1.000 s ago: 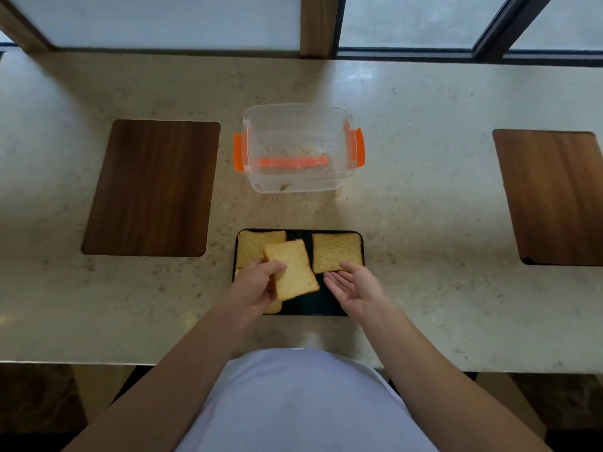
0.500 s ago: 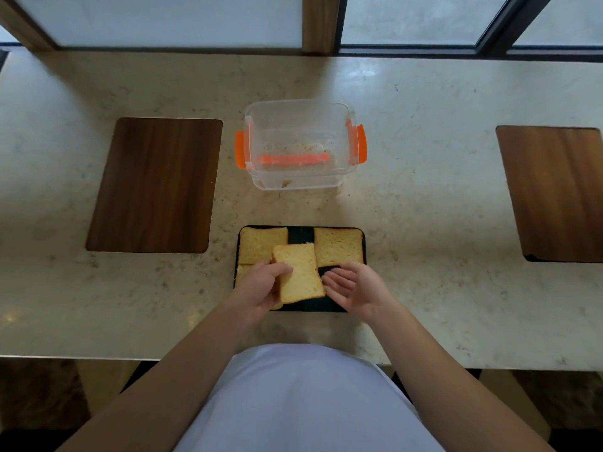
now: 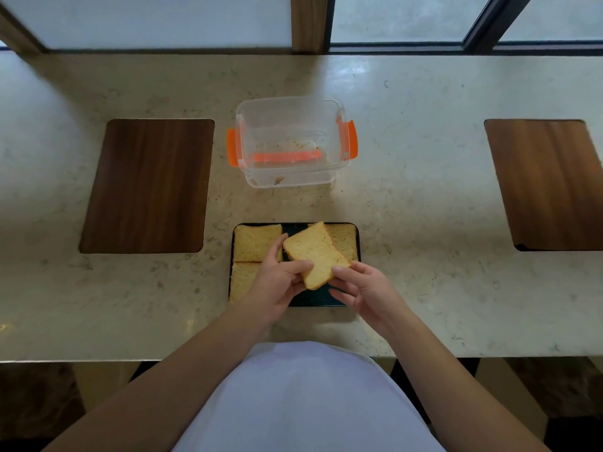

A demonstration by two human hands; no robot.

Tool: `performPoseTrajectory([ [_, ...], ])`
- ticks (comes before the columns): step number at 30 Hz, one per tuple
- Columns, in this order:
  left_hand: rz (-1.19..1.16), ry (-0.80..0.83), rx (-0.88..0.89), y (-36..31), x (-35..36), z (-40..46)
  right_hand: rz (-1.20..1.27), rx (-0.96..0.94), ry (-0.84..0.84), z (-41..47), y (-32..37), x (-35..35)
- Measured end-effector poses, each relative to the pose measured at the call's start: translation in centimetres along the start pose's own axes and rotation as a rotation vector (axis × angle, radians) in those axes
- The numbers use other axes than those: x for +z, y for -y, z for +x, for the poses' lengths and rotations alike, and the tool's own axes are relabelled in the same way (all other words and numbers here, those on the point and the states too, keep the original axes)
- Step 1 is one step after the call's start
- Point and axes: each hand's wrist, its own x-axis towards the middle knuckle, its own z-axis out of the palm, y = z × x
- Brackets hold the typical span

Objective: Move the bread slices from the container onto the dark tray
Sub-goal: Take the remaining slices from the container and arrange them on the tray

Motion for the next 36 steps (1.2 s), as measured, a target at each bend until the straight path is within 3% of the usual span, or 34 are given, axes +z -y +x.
performPoseTrajectory([
  [3, 0.144, 0.03, 0.042, 0.2, -0.1, 0.0, 0.001, -0.03, -0.041, 0.3, 0.0, -0.5],
  [5, 0.324, -0.032, 0.04, 0.1, -0.4, 0.1, -0.006, -0.048, -0.082, 0.5, 0.1, -1.2],
  [9, 0.718, -0.072, -0.049, 0.4, -1.7, 0.2, -0.149, -0.034, -0.286, 0.8, -0.6, -2.5],
  [13, 0.791, 0.021, -0.191, 0.6, -1.8, -0.2, -0.312, 0.001, -0.389, 1.1, -1.4, -3.2],
  [27, 0.991, -0.071, -0.156, 1.6, 0.4, 1.4, -0.753, -0.117, -0.476, 1.5, -1.4, -2.9],
  [36, 1.012, -0.045, -0.144, 2.3, 0.0, 1.4, -0.864, -0.133, -0.45, 1.4, -1.7, -3.3],
])
